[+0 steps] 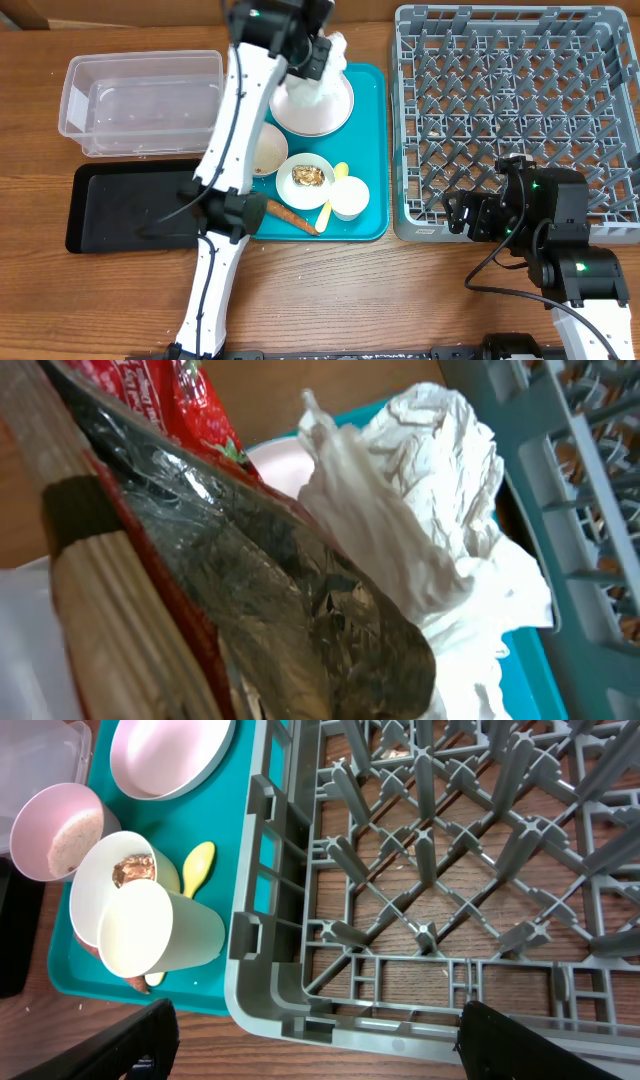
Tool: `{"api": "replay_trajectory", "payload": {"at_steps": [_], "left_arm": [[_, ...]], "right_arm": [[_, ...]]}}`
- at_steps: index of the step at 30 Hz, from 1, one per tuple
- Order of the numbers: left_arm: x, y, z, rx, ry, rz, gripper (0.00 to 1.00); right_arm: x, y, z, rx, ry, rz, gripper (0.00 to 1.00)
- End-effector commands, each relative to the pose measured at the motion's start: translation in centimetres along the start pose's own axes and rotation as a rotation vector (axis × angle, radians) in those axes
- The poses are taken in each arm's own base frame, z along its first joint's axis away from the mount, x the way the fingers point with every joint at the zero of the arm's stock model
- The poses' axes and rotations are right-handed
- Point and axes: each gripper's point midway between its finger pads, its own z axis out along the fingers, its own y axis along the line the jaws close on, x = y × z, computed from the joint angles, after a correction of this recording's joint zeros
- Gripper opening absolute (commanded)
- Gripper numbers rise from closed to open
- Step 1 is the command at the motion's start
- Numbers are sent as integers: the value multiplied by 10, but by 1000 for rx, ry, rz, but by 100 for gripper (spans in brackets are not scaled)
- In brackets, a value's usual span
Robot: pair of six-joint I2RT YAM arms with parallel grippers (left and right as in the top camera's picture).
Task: Sort waste into correct bins and load items into the dishwasher
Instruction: 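Carry the wrappers and tissue left and drop them into the clear bin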
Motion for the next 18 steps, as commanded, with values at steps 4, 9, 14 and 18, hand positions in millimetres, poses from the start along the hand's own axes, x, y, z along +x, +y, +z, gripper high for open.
{"api": "replay_trajectory", "payload": {"at_steps": [4, 9, 14, 18], "left_arm": [[-1, 76, -30, -60, -49, -219, 4], [18, 159, -33, -179, -30, -406, 4], [54, 230, -25, -354, 36, -593, 4], [79, 254, -1, -369, 124, -647, 4]], "right_arm": [[-10, 4, -6, -11, -30, -6, 91], [-9, 5, -6, -14, -29, -6, 91], [-9, 5, -6, -14, -29, -6, 91], [-9, 5, -6, -14, -29, -6, 91]]}}
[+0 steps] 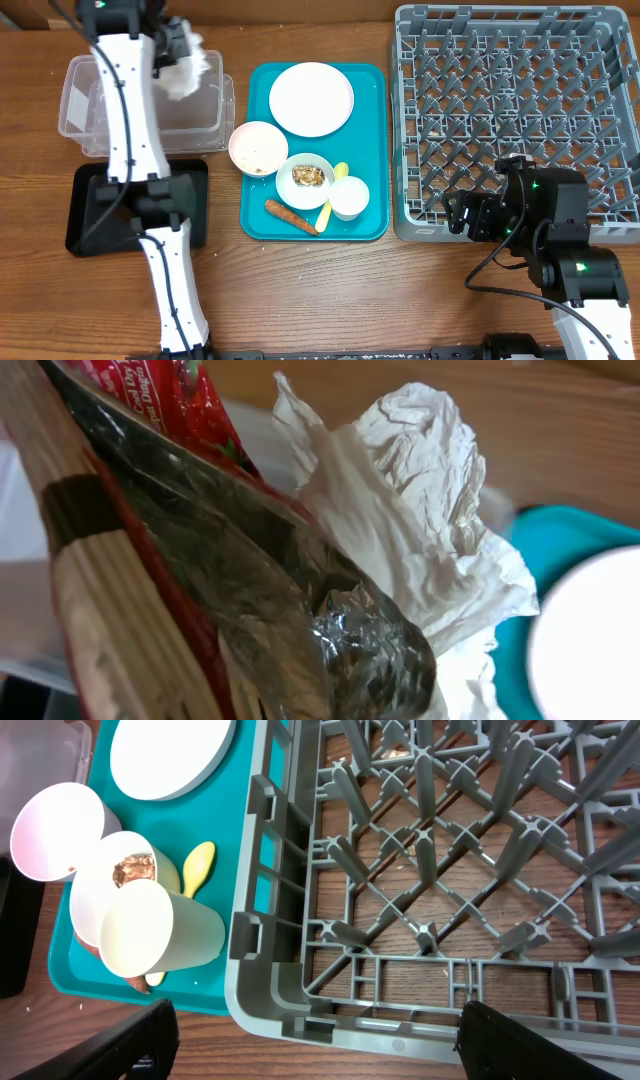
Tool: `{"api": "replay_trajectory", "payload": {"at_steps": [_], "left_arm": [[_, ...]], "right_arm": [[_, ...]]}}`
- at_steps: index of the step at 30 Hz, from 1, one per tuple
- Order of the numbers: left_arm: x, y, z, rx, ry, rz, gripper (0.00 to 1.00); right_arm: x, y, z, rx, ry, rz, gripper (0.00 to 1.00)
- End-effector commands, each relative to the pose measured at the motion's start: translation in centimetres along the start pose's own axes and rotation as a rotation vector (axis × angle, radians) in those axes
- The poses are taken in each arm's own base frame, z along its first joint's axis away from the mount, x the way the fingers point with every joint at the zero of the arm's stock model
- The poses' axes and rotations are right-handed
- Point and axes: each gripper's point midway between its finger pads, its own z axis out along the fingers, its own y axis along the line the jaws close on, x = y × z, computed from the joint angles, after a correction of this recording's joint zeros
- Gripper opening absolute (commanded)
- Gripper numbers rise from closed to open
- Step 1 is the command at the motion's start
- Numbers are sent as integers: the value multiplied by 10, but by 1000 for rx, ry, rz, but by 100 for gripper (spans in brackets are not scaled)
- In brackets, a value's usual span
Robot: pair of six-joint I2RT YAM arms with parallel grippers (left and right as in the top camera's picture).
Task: Sort waste into correct bins and load items into the dishwasher
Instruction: 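Carry the wrappers and tissue left and drop them into the clear bin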
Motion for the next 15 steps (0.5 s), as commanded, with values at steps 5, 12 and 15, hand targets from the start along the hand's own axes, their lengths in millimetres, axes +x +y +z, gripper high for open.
{"api": "replay_trajectory", "payload": {"at_steps": [5, 12, 15], "left_arm": [[28, 22, 60, -86, 157, -51, 4], [26, 19, 51, -70, 145, -18, 100], [18, 13, 33, -26, 108, -21, 100]], "right_arm": [[-9, 5, -6, -13, -27, -5, 91], [-8, 4, -6, -13, -25, -4, 91], [-7, 4, -6, -12, -21, -3, 91]]}}
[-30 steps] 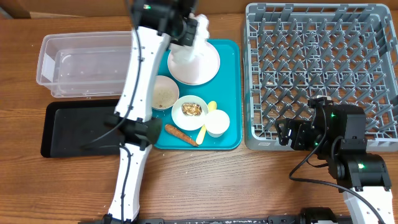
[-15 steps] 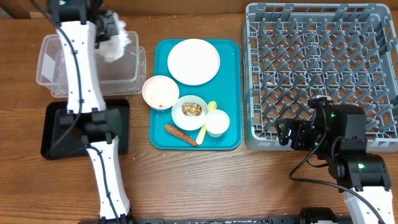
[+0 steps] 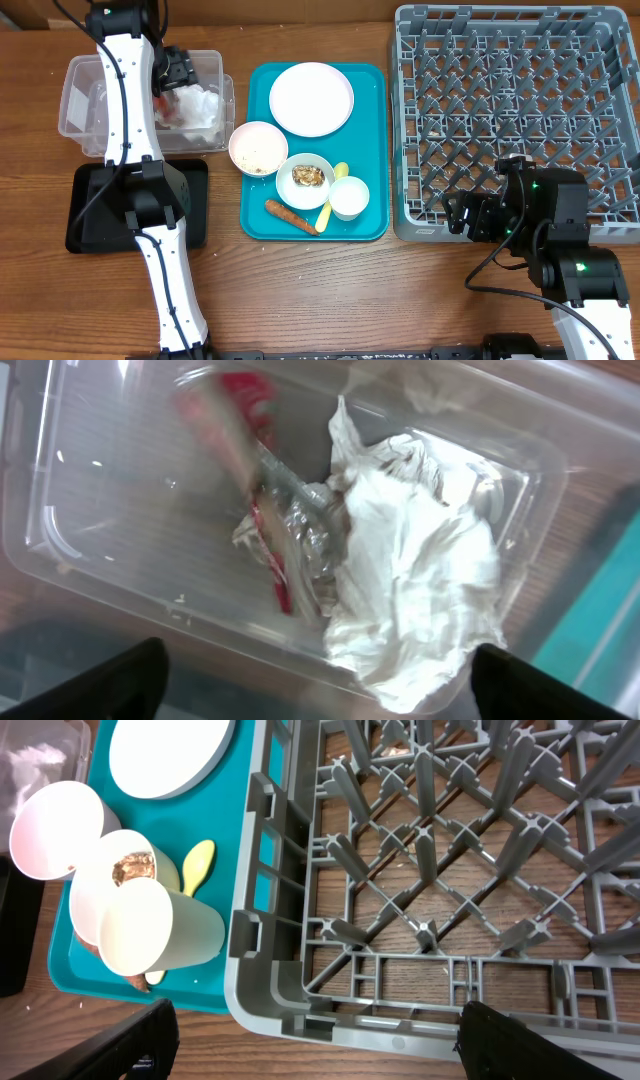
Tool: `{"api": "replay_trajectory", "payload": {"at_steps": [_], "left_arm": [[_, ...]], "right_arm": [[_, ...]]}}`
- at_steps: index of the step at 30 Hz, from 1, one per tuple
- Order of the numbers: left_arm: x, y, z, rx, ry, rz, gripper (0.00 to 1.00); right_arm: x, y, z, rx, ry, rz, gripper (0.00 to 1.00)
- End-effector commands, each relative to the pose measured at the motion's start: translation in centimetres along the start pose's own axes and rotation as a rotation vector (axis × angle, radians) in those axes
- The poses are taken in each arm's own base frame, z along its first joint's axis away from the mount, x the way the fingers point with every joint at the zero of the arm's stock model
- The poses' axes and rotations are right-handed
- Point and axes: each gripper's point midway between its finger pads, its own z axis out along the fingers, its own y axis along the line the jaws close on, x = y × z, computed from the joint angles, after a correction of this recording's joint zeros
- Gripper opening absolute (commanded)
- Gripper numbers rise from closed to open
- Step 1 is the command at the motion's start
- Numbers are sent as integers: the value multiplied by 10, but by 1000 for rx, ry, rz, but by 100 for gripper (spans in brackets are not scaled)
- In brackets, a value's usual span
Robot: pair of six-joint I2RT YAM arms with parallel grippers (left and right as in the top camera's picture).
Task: Sort waste into correct bins and load items into the dishwasher
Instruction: 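Carry the wrappers and tissue left and drop them into the clear bin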
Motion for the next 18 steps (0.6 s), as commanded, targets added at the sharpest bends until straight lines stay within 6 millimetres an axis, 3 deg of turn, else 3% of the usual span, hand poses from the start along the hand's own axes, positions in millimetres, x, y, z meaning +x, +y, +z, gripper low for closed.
{"api": "replay_trajectory", "payload": {"at_steps": [1, 6, 8, 12, 15, 18], "left_arm": [[-11, -5, -37, 54, -86, 8, 100], [-15, -10, -92, 134, -195, 20, 100], [-10, -35, -122, 292, -228, 120, 100], [14, -81, -192, 586, -285, 260, 100], [30, -99, -228, 636, -333, 316, 100], [48, -117, -251, 623, -371, 374, 100]], "right_arm": [[-8, 4, -6, -13, -24, -4, 91], [-7, 4, -6, -12, -20, -2, 91], [-7, 7, -6, -29, -20, -4, 100], [-9, 19, -7, -93, -23, -9, 100], [-9, 26, -8, -134, -21, -12, 100], [-9, 29, -8, -151, -18, -13, 100]]}}
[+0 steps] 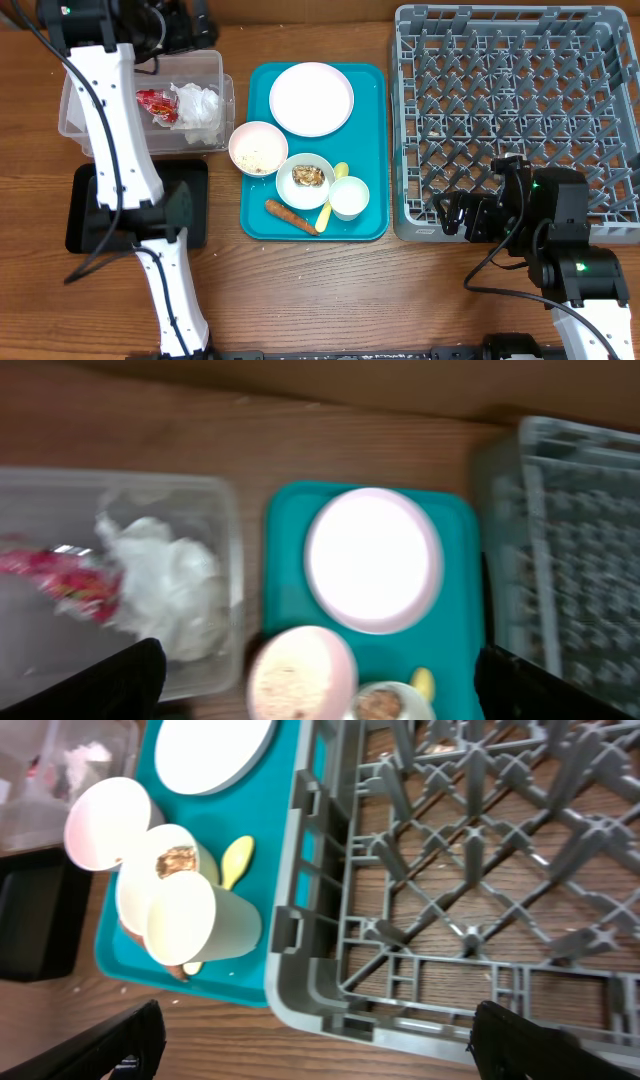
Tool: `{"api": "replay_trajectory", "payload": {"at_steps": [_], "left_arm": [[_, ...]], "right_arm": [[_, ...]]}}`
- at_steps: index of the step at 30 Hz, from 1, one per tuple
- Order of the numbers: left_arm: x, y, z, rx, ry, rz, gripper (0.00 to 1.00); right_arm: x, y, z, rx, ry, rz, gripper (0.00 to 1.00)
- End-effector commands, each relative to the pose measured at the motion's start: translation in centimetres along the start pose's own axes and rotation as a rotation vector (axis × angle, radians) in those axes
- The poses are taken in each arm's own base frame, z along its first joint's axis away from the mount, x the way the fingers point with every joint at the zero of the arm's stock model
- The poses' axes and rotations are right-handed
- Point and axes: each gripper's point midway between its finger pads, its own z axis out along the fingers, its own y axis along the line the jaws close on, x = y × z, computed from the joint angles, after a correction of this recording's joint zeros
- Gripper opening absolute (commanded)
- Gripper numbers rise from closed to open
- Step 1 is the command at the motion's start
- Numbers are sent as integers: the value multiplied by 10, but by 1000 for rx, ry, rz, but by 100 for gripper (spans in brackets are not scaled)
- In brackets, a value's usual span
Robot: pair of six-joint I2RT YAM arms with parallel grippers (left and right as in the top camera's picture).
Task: Sort waste into correct bins and load items into the dishwasher
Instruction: 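Carry the wrappers and tissue left and drop them into the clear bin, then grasp the rim of the pink rice bowl with the left gripper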
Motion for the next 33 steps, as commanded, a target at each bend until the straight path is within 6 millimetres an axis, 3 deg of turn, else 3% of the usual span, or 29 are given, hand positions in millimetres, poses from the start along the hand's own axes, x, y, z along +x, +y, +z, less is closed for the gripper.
{"api": "replay_trajectory", "payload": {"at_steps": [1, 5, 11, 16, 20, 23, 27, 33], "left_arm": [[5, -64, -37, 90, -62, 143, 100], [24, -87, -43, 12, -27, 207, 100], [70, -72, -26, -171, 149, 181, 100], [110, -49, 25, -226, 350, 149, 100], [132, -42, 82, -238, 424, 164, 98], [145, -38, 111, -244, 439, 141, 94], [153, -35, 133, -250, 431, 104, 85], [165, -39, 142, -246, 452, 118, 76]], "right_arm": [[-8, 13, -6, -59, -22, -13, 100], [-7, 15, -6, -70, -16, -11, 100], [-5, 15, -6, -68, -7, -7, 100], [-7, 14, -6, -66, -14, -11, 100], [-10, 15, -6, -68, -28, -17, 100], [-9, 15, -6, -67, -24, -15, 100], [-8, 15, -6, -67, -20, -14, 100], [-8, 15, -6, -66, -21, -14, 100]]}}
